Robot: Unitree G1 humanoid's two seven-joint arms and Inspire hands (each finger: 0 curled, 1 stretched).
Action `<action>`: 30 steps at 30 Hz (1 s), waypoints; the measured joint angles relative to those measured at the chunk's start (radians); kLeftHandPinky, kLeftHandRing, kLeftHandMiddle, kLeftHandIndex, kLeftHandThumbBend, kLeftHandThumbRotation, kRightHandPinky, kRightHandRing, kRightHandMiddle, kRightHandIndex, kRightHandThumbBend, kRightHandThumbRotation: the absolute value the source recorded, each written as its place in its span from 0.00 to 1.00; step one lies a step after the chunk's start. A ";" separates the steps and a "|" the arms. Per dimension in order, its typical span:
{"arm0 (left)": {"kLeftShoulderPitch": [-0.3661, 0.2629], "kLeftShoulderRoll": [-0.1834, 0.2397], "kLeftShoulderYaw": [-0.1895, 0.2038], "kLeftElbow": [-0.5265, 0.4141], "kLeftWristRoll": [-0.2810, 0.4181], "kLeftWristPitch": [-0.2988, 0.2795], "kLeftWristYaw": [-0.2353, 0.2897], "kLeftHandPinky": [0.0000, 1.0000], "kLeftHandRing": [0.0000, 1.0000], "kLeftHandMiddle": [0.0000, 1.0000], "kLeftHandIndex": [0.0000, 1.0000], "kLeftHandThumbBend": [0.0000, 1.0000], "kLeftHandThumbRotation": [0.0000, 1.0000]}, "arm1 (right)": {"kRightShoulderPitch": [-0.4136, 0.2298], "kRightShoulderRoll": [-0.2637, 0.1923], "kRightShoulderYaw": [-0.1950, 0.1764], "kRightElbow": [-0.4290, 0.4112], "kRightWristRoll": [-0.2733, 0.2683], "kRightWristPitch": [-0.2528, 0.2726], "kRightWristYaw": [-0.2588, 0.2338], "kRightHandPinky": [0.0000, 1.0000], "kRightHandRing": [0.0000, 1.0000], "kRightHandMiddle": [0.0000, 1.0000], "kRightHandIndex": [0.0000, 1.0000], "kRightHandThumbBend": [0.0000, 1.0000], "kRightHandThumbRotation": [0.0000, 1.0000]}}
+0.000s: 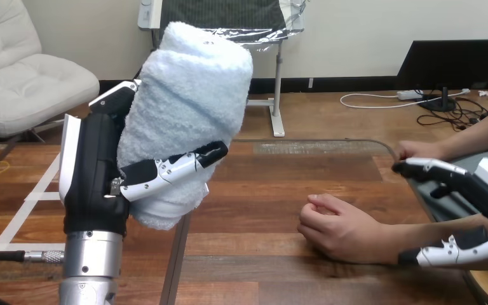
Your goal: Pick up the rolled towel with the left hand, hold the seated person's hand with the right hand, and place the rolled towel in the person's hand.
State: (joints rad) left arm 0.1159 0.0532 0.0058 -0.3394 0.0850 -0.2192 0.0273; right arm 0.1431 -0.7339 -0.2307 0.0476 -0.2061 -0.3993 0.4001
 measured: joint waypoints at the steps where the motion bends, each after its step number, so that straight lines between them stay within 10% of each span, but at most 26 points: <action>1: 0.000 0.000 0.000 0.000 0.000 0.000 -0.001 0.19 0.25 0.31 0.37 0.48 0.00 | -0.001 -0.002 0.002 0.007 -0.007 -0.001 0.000 0.71 0.82 0.84 0.83 1.00 0.24; 30: 0.000 0.001 0.005 0.014 -0.011 -0.017 -0.025 0.19 0.24 0.31 0.37 0.48 0.00 | -0.095 -0.026 0.107 0.137 -0.215 -0.011 -0.002 0.79 0.82 0.83 0.80 1.00 0.18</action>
State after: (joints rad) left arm 0.1159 0.0546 0.0109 -0.3249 0.0743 -0.2359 0.0022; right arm 0.0476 -0.7603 -0.1240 0.1842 -0.4208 -0.4100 0.3984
